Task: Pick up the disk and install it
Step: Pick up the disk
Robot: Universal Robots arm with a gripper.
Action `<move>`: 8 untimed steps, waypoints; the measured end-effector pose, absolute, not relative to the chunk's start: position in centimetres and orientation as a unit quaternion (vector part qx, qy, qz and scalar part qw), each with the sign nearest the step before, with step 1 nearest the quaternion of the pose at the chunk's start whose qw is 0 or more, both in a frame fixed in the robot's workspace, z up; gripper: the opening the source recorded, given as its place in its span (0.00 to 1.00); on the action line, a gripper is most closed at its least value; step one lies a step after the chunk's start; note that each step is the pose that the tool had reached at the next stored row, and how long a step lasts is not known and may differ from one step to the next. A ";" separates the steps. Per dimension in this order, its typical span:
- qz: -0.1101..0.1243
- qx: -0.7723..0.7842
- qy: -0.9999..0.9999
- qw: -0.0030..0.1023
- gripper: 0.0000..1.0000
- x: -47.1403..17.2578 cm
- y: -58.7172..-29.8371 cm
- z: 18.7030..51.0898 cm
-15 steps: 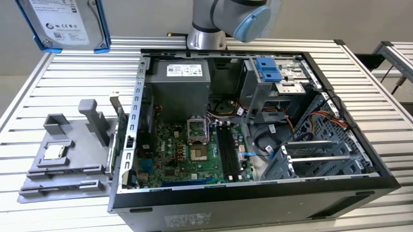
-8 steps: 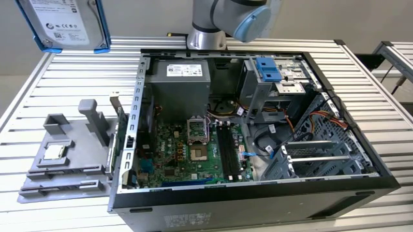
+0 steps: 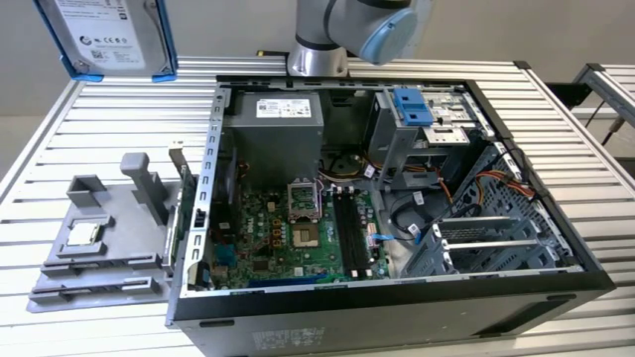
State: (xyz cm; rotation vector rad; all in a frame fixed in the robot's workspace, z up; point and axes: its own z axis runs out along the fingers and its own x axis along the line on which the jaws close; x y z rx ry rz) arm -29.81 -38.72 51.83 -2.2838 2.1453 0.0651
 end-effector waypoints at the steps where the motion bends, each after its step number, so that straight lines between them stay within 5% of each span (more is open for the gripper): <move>1: 0.021 -0.729 0.685 0.004 0.00 -29.4 -38.7 51.8; 8: 0.021 -0.729 0.684 0.004 0.00 -26.3 -38.7 51.8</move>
